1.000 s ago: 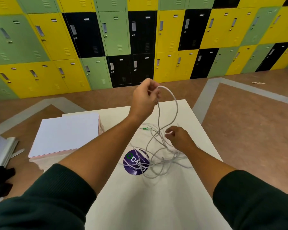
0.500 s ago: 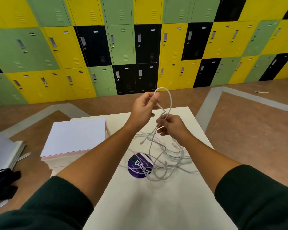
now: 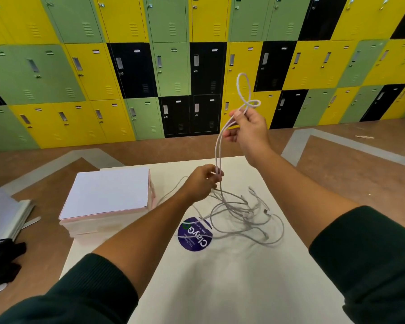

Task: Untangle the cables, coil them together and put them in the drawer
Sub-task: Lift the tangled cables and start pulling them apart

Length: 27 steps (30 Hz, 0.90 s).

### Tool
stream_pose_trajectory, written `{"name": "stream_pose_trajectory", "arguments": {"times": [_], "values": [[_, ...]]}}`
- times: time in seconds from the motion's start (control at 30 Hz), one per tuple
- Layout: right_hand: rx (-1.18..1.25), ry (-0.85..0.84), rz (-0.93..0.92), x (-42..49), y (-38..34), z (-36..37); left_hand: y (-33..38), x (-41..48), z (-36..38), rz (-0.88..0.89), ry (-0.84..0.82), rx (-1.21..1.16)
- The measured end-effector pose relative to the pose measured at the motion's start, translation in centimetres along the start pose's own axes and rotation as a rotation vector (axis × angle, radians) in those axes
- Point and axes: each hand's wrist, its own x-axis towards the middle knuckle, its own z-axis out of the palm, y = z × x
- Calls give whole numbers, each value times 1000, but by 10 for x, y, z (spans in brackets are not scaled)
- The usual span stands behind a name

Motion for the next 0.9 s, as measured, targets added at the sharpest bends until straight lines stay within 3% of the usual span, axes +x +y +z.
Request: {"name": "stream_pose_trajectory", "arguments": {"times": [0.2,0.37,0.5,0.6,0.67,0.83,0.9], "values": [[113,125,147,1,11,-12,13,2,-9,-37,97,-181],[181,160,457,-10,52,-28,21,2,-13,-56,219,-347],[11,-53,619,-29,81,-35,33,10,-13,118,227,-73],[-198,-350,548,-43,95,-35,43,14,-10,173,235,48],[-336,-463,467,-46,100,-33,49,14,-10,173,244,72],[-569,-367,329,-41,106,-36,38,17,-13,83,323,131],[-511,-349,289,-40,101,-38,34,17,-17,45,418,231]]}}
